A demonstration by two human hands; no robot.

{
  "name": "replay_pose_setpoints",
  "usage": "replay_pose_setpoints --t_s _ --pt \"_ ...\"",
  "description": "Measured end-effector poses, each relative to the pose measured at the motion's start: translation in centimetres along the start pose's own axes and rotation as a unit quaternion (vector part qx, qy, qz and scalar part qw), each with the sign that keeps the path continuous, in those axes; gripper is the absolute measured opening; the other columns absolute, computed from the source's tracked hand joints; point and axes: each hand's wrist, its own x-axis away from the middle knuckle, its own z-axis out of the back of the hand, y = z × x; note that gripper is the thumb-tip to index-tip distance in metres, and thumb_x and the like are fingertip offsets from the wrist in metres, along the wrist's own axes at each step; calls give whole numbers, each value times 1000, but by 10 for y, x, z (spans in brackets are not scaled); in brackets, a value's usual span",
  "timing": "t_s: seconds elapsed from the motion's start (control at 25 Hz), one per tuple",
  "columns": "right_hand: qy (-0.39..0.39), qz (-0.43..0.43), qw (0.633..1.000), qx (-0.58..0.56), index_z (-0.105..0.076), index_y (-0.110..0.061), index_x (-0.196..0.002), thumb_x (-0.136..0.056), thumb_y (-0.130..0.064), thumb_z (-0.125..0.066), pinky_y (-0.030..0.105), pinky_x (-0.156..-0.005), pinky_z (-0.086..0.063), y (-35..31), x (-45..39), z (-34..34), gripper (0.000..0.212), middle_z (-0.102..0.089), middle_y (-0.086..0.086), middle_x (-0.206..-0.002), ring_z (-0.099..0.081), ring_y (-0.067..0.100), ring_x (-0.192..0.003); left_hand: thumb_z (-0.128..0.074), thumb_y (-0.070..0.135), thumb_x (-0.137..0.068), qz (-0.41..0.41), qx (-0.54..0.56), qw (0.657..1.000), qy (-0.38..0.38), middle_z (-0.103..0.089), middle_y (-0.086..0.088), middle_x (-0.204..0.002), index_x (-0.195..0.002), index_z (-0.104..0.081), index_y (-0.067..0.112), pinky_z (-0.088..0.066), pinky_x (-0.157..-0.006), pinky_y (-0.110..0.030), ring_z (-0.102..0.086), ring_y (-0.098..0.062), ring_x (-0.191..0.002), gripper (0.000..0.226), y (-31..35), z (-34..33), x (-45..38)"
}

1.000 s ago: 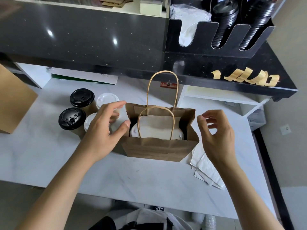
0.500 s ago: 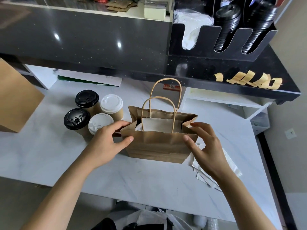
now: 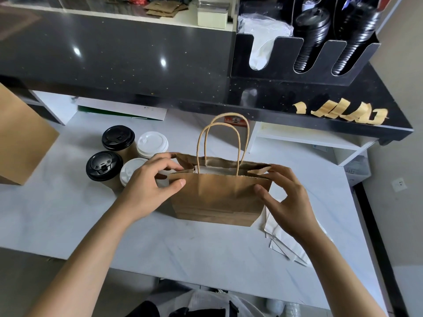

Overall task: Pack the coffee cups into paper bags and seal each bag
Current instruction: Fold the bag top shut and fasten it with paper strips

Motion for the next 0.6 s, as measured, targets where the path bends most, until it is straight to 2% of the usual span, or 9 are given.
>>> replay_pose_setpoints --t_s 0.08,0.2,0.28,0.44,0.52,0.6 --pt "22 2 1000 -8 -68 -43 -101 -89 -31 -76 25 -95 -49 0 -2 -1 19 -62 -22 -118 -61 5 -115 -85 18 -81 1 2 1000 17 -66 21 -113 -95 -68 31 -51 -92 -27 -63 -9 -109 26 1 1 -4" --pt "52 -8 998 -30 -67 -36 -97 -85 -28 -80 24 -91 -49 1 -4 -3 20 -67 -20 -108 -63 7 -108 -88 20 -76 17 0 999 50 -68 19 -103 -92 -58 31 -48 -85 -13 -64 -4 -101 36 1 -1 -7" --pt "64 -23 997 -42 -63 -35 -97 -83 -25 -84 25 -90 -48 2 -4 -5 27 -68 -20 -103 -64 8 -105 -90 18 -75 31 9 997 64 -71 16 -105 -95 -52 30 -47 -86 -11 -65 -4 -102 44 2 -4 -8" --pt "82 -50 992 -88 -55 -31 -106 -77 -21 -88 19 -86 -48 1 -6 -5 45 -67 -20 -102 -66 7 -106 -85 17 -79 5 -37 999 33 -68 17 -106 -120 -58 33 -46 -96 -23 -60 -10 -107 52 12 -3 -10" --pt "66 -46 993 -90 -62 -33 -113 -79 -18 -87 19 -87 -49 0 -7 -4 45 -70 -20 -103 -66 6 -106 -81 17 -82 -25 -90 996 14 -65 19 -105 -117 -66 36 -43 -98 -30 -54 -11 -107 43 20 -3 -12" --pt "49 -38 995 -82 -70 -32 -105 -83 -16 -84 25 -88 -50 -1 -9 -3 31 -72 -19 -102 -67 6 -104 -80 18 -82 -49 -123 991 9 -64 20 -102 -108 -71 35 -42 -99 -36 -49 -8 -102 32 26 -4 -15"
